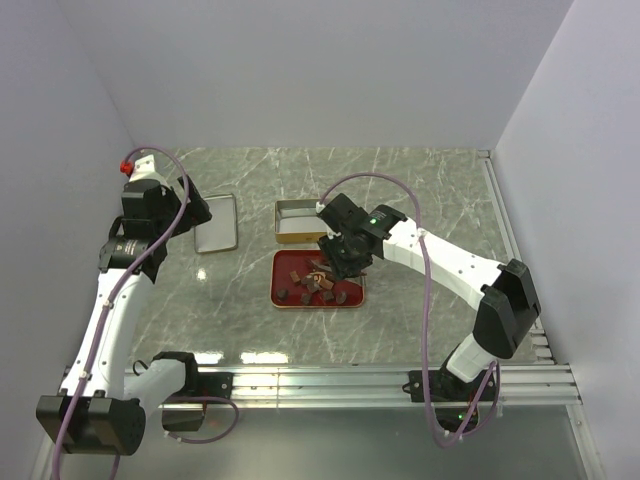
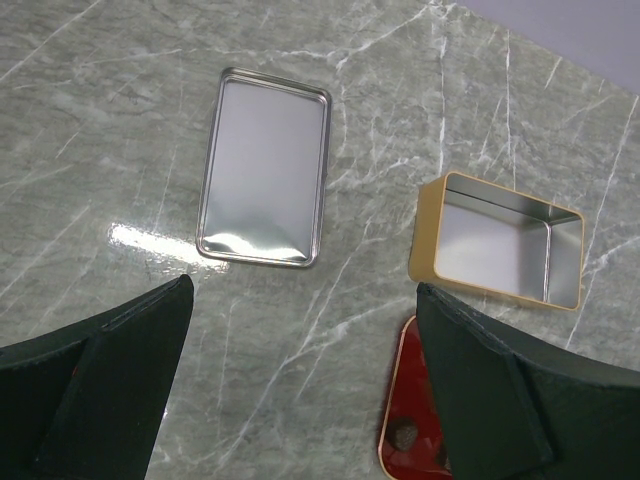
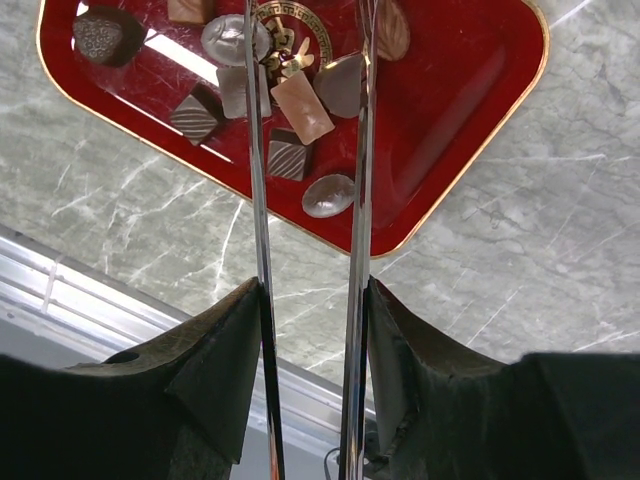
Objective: Pack the chocolate
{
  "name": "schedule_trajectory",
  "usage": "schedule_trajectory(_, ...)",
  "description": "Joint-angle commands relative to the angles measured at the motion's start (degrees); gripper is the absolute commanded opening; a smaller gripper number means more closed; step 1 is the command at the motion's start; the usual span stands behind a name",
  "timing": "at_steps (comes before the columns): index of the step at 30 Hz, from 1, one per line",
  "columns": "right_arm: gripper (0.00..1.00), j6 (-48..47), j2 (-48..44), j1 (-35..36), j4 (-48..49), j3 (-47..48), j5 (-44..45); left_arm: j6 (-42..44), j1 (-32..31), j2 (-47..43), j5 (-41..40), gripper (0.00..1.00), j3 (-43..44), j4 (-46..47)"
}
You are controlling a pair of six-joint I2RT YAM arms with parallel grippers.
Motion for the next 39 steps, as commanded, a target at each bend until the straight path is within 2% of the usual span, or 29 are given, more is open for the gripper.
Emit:
schedule_trajectory(1, 0.50, -1.0, 0.2, 0.5, 2.1, 0.7, 1.6, 0.7, 0.3, -1.4, -0.1, 0.99, -0.2, 0.8)
schedule_trajectory(11, 0.39, -1.7, 0.3, 0.5, 3.2, -0.1, 0.2, 0.6, 0.3, -1.5, -0.2, 0.99, -0.4, 0.7)
schedule_trajectory(15, 0.37, -1.7, -0.4, 0.5, 1.5, 2.9, 0.5, 0.6, 0.3, -1.6, -0.6, 0.99, -0.4, 0.7)
schedule_trajectory(29, 0.36, 0.0, -4.1, 0.8, -5.4, 12.5, -0.8, 0.0, 0.3, -0.9, 0.1, 0.99, -0.2, 1.4)
schedule_trajectory(39, 0.36, -1.9, 3.8, -1.2, -4.8, 23.6, -1.2, 0.6, 0.3, -1.2, -0.3, 0.99, 0.9, 0.3)
